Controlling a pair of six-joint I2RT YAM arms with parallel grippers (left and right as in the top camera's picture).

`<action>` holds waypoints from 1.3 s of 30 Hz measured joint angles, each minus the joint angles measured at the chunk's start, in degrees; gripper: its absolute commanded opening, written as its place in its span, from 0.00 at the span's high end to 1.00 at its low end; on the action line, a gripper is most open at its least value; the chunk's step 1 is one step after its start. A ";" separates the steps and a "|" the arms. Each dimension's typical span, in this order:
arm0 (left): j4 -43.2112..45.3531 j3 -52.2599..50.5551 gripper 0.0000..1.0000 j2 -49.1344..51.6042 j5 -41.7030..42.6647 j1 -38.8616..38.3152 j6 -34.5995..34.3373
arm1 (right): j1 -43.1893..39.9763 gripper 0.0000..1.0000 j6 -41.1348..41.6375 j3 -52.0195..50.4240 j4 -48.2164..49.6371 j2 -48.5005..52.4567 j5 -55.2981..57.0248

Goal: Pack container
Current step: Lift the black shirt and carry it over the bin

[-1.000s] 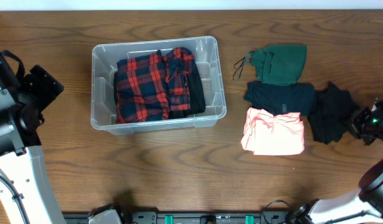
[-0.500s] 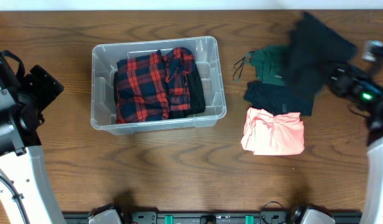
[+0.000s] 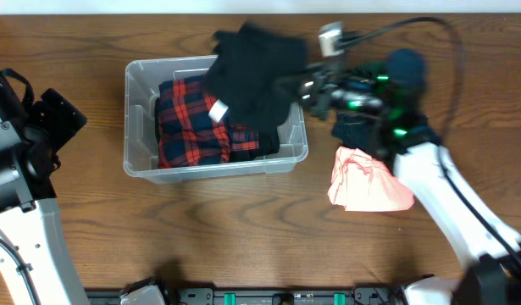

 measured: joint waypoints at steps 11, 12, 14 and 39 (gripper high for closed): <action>0.02 -0.02 0.02 0.00 -0.02 0.00 -0.02 | -0.70 0.99 1.14 -0.17 -3.72 17.77 5.11; 0.02 0.00 0.02 0.00 -0.02 0.00 -0.02 | -0.63 0.99 0.81 -0.15 -4.17 17.64 5.60; 0.02 -0.02 0.02 0.00 -0.02 0.00 -0.02 | -0.44 0.99 0.33 -0.11 -5.75 17.59 6.80; 0.02 -0.02 0.02 0.00 -0.04 0.00 -0.02 | 6.56 0.99 -11.82 23.43 -43.91 10.84 28.63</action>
